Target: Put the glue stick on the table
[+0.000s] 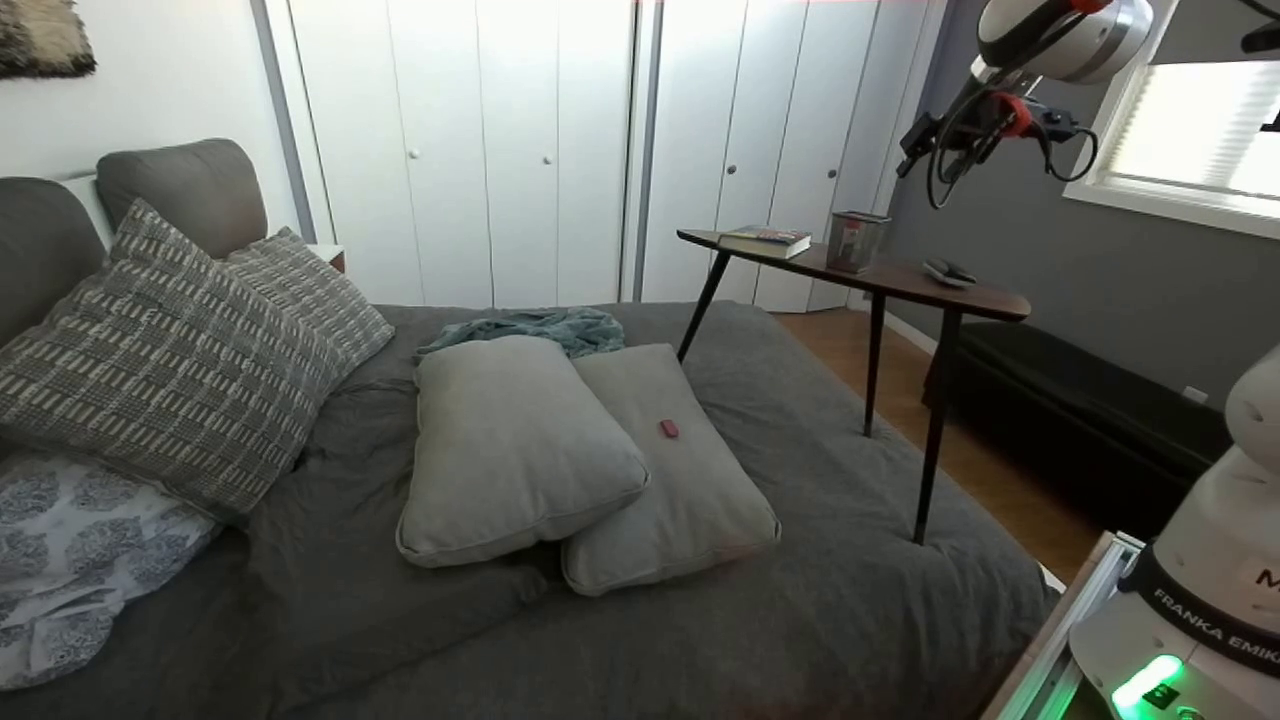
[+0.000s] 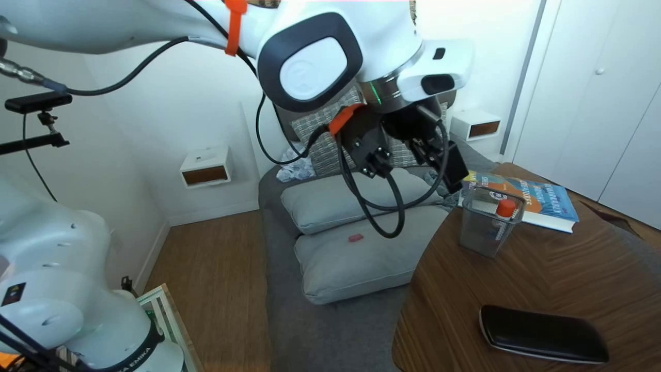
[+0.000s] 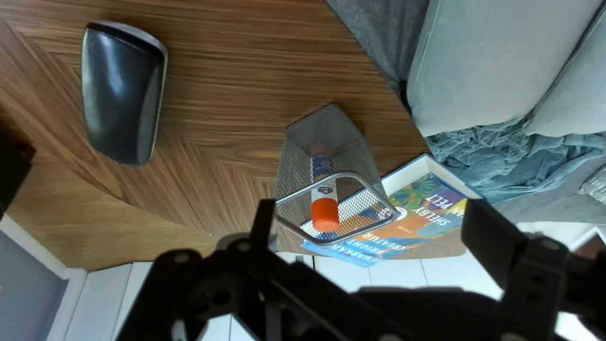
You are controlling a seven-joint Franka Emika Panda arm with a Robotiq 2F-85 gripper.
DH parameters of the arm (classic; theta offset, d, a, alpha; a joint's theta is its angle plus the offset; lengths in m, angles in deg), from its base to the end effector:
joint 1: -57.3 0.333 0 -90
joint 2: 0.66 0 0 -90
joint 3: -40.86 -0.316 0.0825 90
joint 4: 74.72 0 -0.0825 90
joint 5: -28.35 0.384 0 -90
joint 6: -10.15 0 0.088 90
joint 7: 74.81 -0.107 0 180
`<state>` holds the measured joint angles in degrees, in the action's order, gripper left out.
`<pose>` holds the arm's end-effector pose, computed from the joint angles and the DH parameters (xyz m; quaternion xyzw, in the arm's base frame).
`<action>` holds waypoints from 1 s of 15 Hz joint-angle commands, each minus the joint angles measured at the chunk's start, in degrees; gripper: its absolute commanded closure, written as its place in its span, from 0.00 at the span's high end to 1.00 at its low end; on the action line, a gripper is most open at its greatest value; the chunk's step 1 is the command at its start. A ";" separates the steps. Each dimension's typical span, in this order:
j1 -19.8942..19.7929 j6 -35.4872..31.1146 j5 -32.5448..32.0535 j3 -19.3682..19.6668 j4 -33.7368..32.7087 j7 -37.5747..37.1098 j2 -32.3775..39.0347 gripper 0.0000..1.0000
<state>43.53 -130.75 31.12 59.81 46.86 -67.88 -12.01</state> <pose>0.4487 -0.3010 0.5504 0.9357 -0.2343 0.2606 0.0395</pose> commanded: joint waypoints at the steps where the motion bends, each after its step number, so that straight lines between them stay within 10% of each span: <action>1: -0.52 0.11 0.18 -0.47 -0.22 0.20 0.46 1.00; 4: -0.44 0.11 0.17 -0.68 0.02 0.19 0.22 1.00; 10: -2.27 2.63 -10.11 -4.85 -8.81 -23.76 7.72 1.00; 15: -1.75 9.32 -0.75 -2.65 -20.29 -14.76 15.78 1.00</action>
<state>42.50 -126.29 23.62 56.42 34.99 -88.62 -1.92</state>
